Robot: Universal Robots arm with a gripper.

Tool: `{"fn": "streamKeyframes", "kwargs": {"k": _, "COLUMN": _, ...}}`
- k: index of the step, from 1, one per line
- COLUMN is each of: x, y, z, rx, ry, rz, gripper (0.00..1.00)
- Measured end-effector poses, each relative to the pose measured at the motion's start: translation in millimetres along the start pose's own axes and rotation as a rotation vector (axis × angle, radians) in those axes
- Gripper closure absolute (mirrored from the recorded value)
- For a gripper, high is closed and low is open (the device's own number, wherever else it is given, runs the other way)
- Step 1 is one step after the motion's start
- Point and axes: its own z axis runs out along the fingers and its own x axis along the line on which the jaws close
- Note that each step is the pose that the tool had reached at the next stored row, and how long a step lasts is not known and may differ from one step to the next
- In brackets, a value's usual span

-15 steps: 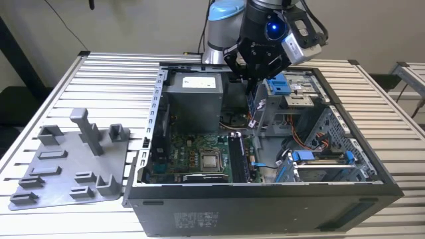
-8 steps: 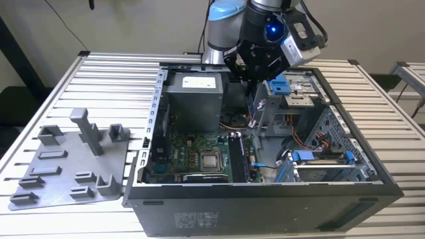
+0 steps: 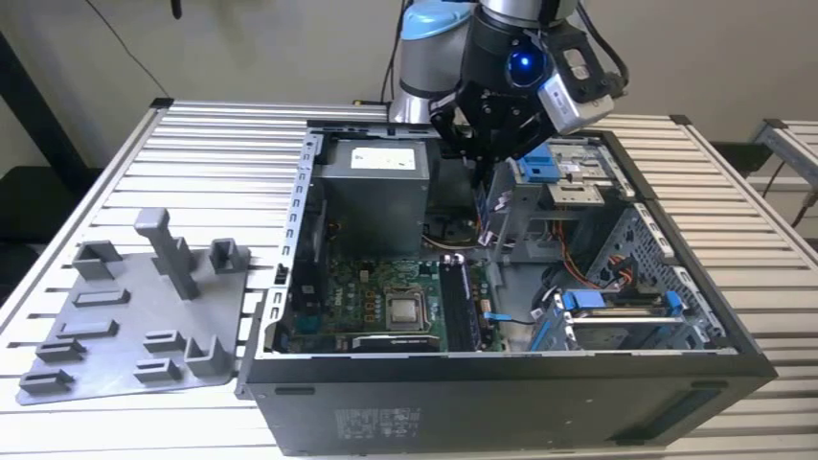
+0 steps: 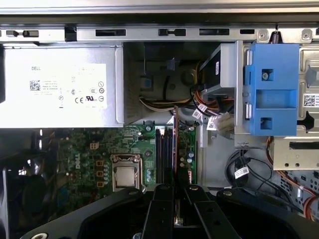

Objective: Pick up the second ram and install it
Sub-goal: 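Insert the second ram into the second slot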

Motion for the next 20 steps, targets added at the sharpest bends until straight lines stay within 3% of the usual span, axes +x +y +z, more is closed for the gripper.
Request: {"fn": "streamKeyframes", "kwargs": {"k": 20, "x": -0.1, "y": -4.3, "z": 11.3, "rx": -0.0001, "ry": -0.0001, "rz": 0.002, "gripper": 0.86}}
